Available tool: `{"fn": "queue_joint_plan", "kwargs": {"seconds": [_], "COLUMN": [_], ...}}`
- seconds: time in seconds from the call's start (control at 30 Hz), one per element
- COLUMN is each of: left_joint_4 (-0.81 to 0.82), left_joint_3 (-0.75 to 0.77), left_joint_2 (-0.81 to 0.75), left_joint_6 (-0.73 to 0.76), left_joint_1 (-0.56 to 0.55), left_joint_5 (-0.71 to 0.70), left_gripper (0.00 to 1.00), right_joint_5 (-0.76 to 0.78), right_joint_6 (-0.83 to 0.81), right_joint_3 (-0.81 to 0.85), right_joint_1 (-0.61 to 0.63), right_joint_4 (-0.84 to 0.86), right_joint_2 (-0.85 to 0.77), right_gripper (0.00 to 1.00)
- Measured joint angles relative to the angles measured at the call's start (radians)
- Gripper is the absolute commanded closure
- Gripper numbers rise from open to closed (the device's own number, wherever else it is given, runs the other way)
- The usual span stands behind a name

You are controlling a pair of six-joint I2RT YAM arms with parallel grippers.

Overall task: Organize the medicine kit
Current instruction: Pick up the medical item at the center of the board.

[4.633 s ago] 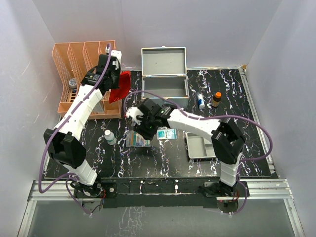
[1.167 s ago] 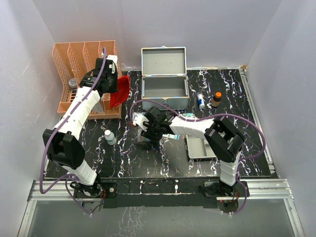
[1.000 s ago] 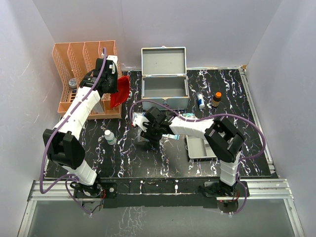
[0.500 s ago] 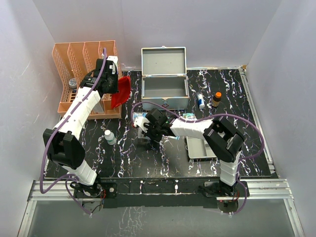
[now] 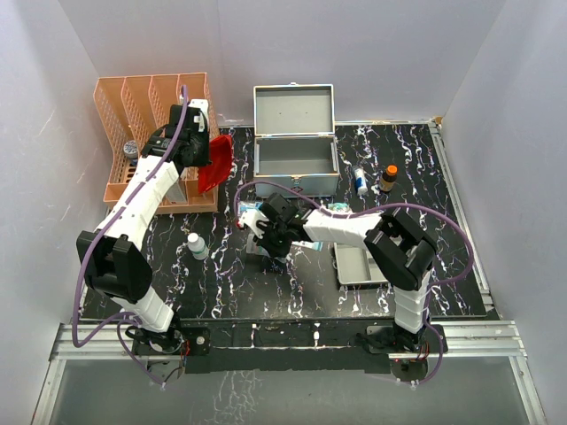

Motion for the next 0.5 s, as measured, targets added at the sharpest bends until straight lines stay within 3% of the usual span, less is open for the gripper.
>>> {"fn": "queue_joint_plan", "kwargs": {"seconds": [0.2, 0.5], "left_joint_4": [0.000, 0.002], "left_joint_3": [0.000, 0.000], "left_joint_2": [0.000, 0.000], "left_joint_6": [0.000, -0.003], "left_joint_1": [0.005, 0.005], "left_joint_5": [0.000, 0.000], "left_gripper": [1.00, 1.00], "right_joint_5": [-0.093, -0.223], "right_joint_6": [0.082, 0.232], "right_joint_3": [0.142, 0.277], "right_joint_1": [-0.004, -0.096], "right_joint_4": [-0.139, -0.119], "right_joint_2": [0.000, -0.083], "right_gripper": [1.00, 1.00]}}
